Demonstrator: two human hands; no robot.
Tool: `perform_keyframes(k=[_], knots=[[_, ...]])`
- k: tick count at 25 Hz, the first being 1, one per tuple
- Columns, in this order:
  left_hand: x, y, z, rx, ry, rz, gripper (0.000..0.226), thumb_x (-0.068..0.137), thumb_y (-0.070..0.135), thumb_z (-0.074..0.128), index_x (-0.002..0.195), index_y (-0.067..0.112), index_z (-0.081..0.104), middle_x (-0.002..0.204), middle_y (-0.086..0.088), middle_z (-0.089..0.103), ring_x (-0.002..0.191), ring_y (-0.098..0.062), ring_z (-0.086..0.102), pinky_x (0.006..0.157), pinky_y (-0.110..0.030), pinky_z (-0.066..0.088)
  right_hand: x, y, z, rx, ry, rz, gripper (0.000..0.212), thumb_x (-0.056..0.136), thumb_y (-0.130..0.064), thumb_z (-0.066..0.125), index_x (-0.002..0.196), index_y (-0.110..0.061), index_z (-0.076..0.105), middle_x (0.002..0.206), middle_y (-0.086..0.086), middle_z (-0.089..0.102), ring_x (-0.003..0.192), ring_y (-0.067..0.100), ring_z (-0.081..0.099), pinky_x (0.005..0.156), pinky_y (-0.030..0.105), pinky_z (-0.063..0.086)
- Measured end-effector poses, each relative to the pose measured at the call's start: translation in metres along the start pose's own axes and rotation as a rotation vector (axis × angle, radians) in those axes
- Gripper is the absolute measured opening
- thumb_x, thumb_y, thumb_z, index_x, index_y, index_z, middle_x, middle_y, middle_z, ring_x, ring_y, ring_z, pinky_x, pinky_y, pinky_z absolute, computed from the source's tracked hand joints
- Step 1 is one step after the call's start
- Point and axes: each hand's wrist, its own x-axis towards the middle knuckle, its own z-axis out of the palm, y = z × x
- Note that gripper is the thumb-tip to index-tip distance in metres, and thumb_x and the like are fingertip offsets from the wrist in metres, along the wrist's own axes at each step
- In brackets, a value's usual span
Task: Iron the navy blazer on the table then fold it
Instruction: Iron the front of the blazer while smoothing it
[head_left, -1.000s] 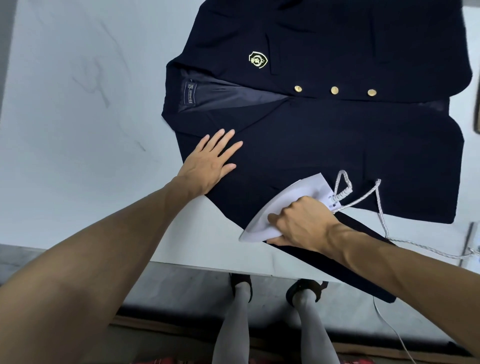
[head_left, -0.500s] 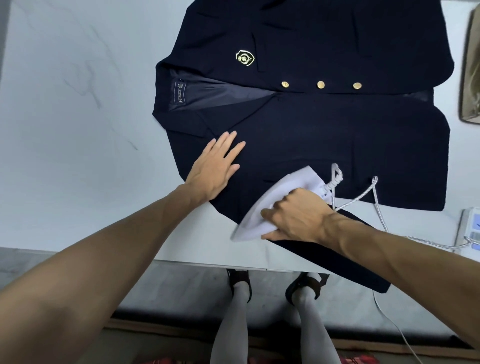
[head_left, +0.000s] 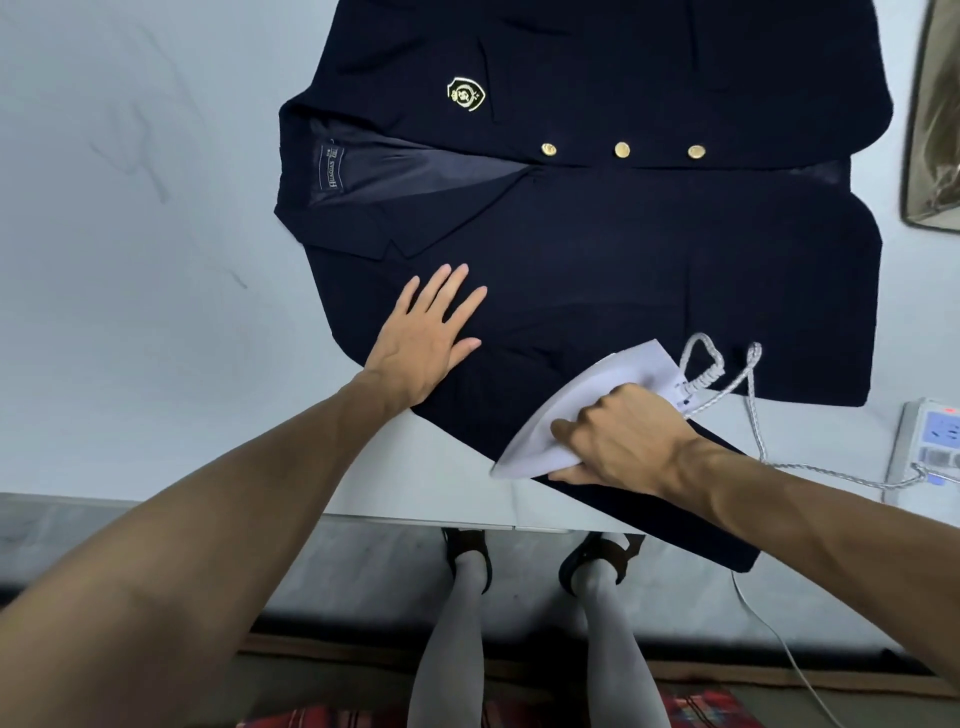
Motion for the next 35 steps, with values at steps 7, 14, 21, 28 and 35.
perform_keyframes(k=[7, 14, 21, 28, 35], knots=[[0.002, 0.025, -0.009, -0.116, -0.060, 0.078, 0.078, 0.097, 0.064, 0.024, 0.158, 0.019, 0.008, 0.166, -0.013, 0.000, 0.153, -0.024, 0.000, 0.125, -0.042, 0.007, 0.020, -0.023, -0.003, -0.055, 0.126, -0.229, 0.046, 0.093, -0.061, 0.045, 0.091, -0.017, 0.059, 0.064, 0.000, 0.062, 0.048, 0.023, 0.034, 0.050, 0.031, 0.026], [0.004, 0.027, -0.004, -0.079, -0.036, 0.026, 0.065, 0.102, 0.051, 0.009, 0.158, 0.020, 0.000, 0.166, -0.009, -0.007, 0.153, -0.022, -0.004, 0.124, -0.041, 0.005, 0.035, -0.024, -0.013, -0.134, 0.083, -0.134, 0.045, 0.100, -0.056, 0.032, 0.109, -0.018, 0.055, 0.077, -0.002, 0.056, 0.055, 0.020, 0.032, 0.053, 0.031, 0.024], [0.004, 0.030, -0.006, -0.004, -0.055, 0.025, 0.067, 0.101, 0.054, 0.006, 0.157, 0.018, -0.004, 0.166, -0.011, -0.008, 0.153, -0.023, -0.004, 0.124, -0.042, 0.005, -0.018, 0.007, 0.024, -0.038, 0.043, -0.031, 0.053, 0.094, -0.065, 0.034, 0.094, -0.018, 0.059, 0.061, -0.001, 0.058, 0.045, 0.023, 0.031, 0.046, 0.030, 0.017], [0.004, 0.030, -0.017, -0.115, -0.119, 0.023, 0.064, 0.104, 0.048, 0.014, 0.158, 0.019, 0.001, 0.166, -0.012, -0.008, 0.153, -0.024, -0.007, 0.124, -0.043, 0.001, -0.032, 0.018, 0.027, 0.022, 0.098, 0.023, 0.059, 0.089, -0.071, 0.036, 0.087, -0.019, 0.064, 0.053, 0.001, 0.061, 0.043, 0.023, 0.034, 0.046, 0.029, 0.003], [0.012, 0.057, -0.015, -0.276, -0.046, 0.162, 0.058, 0.105, 0.046, 0.021, 0.158, 0.024, 0.014, 0.167, -0.006, 0.005, 0.154, -0.021, 0.000, 0.124, -0.042, 0.006, 0.001, 0.003, 0.013, 0.041, 0.055, 0.139, 0.056, 0.097, -0.065, 0.028, 0.103, -0.016, 0.053, 0.083, 0.005, 0.067, 0.059, 0.026, 0.042, 0.050, 0.032, 0.022]])
